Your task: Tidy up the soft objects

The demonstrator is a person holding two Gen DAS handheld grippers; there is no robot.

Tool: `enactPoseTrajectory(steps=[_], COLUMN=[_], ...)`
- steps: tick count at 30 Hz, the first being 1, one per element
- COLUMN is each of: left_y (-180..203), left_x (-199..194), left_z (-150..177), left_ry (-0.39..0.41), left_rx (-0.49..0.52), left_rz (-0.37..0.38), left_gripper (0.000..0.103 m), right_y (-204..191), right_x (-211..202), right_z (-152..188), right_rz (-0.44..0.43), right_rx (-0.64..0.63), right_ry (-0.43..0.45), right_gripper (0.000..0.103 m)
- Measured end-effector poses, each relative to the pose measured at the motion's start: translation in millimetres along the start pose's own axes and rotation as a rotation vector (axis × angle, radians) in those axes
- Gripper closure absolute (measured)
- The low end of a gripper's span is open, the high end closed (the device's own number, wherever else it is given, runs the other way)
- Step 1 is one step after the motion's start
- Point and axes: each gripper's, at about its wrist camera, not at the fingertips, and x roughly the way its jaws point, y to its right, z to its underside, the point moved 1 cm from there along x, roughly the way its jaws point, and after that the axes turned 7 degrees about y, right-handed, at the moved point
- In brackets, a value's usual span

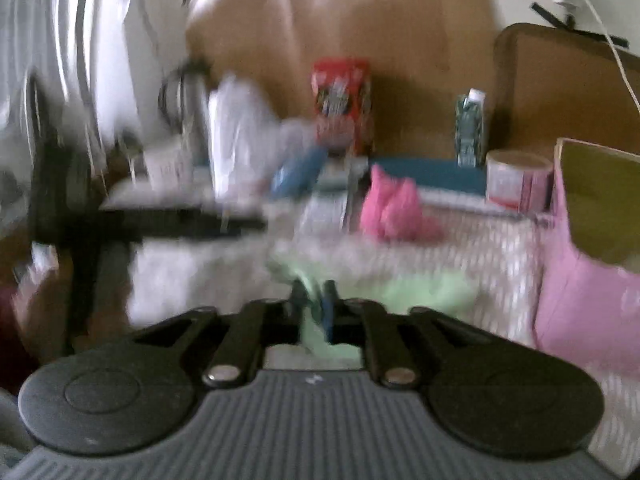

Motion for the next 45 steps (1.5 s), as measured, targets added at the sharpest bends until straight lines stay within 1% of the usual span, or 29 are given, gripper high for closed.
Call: enactPoseTrajectory(steps=[2, 3, 4, 6, 7, 9, 11, 13, 14, 15, 16, 18, 19, 20, 21, 22, 24, 26, 27, 30, 33, 36, 38, 40, 41, 43, 44, 45], left_y=[2.9, 5.2, 10.0, 24.8, 32.1, 46.7, 55.1, 57.6, 56.7, 59.4, 63.0, 68.8, 70.8, 72.7, 77.6, 84.6, 98.4, 120.6, 130.0, 167.7, 204.8, 236.4, 251.7, 265.4, 271.0, 279.6, 281.3, 280.1], left_x=[-6.5, -9.4, -12.3, -16.8, -16.8, -10.8, -1.0, 9.2, 10.7, 11.4, 12.0, 15.3, 17.5, 19.9, 21.3, 21.9, 22.1, 22.8, 24.1, 35.8, 59.4, 91.9, 111.1, 128.8, 136.5, 148.5, 152.2, 152.9], left_z=[3.0, 4.2, 5.6, 7.4, 8.4, 13.0, 20.0, 26.6, 29.7, 31.3, 32.9, 34.3, 34.3, 33.9, 32.9, 30.6, 22.4, 11.1, 5.5, -9.3, -13.8, -7.7, -2.0, 5.6, 9.7, 16.3, 19.1, 19.7], left_ry=[-0.022, -0.034, -0.048, -0.075, -0.088, -0.139, -0.191, -0.236, -0.235, -0.23, -0.234, -0.249, -0.261, -0.272, -0.272, -0.263, -0.242, -0.208, -0.18, -0.145, -0.141, -0.177, -0.202, -0.213, -0.214, -0.215, -0.215, -0.215], left_rx=[-0.022, -0.027, -0.028, 0.003, 0.021, 0.058, 0.061, 0.036, 0.03, 0.038, 0.046, 0.042, 0.024, 0.009, 0.005, 0.025, 0.06, 0.102, 0.11, 0.168, 0.225, 0.231, 0.231, 0.245, 0.257, 0.278, 0.284, 0.28], left_rz=[0.026, 0.043, 0.058, 0.08, 0.087, 0.1, 0.116, 0.134, 0.138, 0.136, 0.139, 0.157, 0.181, 0.2, 0.211, 0.21, 0.237, 0.287, 0.327, 0.408, 0.478, 0.52, 0.522, 0.513, 0.499, 0.463, 0.438, 0.43], left_gripper=[0.036, 0.036, 0.036, 0.036, 0.036, 0.036, 0.036, 0.036, 0.037, 0.038, 0.04, 0.048, 0.049, 0.053, 0.053, 0.053, 0.053, 0.053, 0.053, 0.053, 0.053, 0.053, 0.052, 0.049, 0.045, 0.042, 0.041, 0.04], right_y=[-5.1, -4.1, -4.0, -2.8, 1.5, 11.5, 19.9, 25.8, 27.5, 25.5, 21.3, 12.8, 8.7, 5.6, 2.6, 1.4, 2.7, 8.7, 12.0, 24.2, 45.4, 75.6, 94.5, 111.4, 119.1, 133.7, 140.1, 145.4], right_x=[-8.6, -10.4, -14.5, -23.5, -23.0, -16.9, -1.8, 9.5, 13.5, 12.8, 11.1, 7.6, 6.7, 6.2, 5.0, 3.5, -2.5, -16.1, -23.9, -47.6, -65.1, -76.9, -83.4, -84.6, -84.8, -81.3, -79.2, -77.1], right_z=[5.9, 3.6, 2.4, 0.7, -0.3, -1.4, 0.9, 6.9, 10.0, 12.1, 13.2, 13.1, 13.5, 14.1, 14.5, 14.6, 13.2, 6.4, 2.1, -12.8, -24.3, -28.6, -27.1, -23.2, -21.8, -17.2, -14.2, -11.7], right_rz=[-0.008, -0.011, -0.013, 0.011, 0.026, 0.054, 0.08, 0.099, 0.095, 0.09, 0.056, 0.031, 0.013, 0.007, 0.011, 0.017, 0.043, 0.077, 0.101, 0.204, 0.321, 0.419, 0.48, 0.545, 0.567, 0.626, 0.671, 0.735], right_rx=[-0.013, -0.019, -0.032, -0.061, -0.072, -0.069, -0.042, -0.016, 0.0, -0.008, -0.028, -0.058, -0.071, -0.075, -0.082, -0.09, -0.088, -0.08, -0.081, -0.098, -0.108, -0.067, -0.043, -0.034, -0.025, -0.013, -0.017, -0.03], right_ry=[0.011, 0.024, 0.036, 0.051, 0.054, 0.05, 0.007, -0.04, -0.058, -0.036, -0.027, -0.01, 0.0, 0.008, 0.02, 0.032, 0.066, 0.132, 0.168, 0.282, 0.346, 0.353, 0.338, 0.317, 0.301, 0.276, 0.259, 0.243], right_gripper=[0.035, 0.03, 0.027, 0.018, 0.015, 0.006, 0.006, 0.006, 0.006, 0.016, 0.026, 0.063, 0.074, 0.084, 0.09, 0.091, 0.092, 0.092, 0.092, 0.093, 0.092, 0.092, 0.092, 0.092, 0.092, 0.087, 0.073, 0.053])
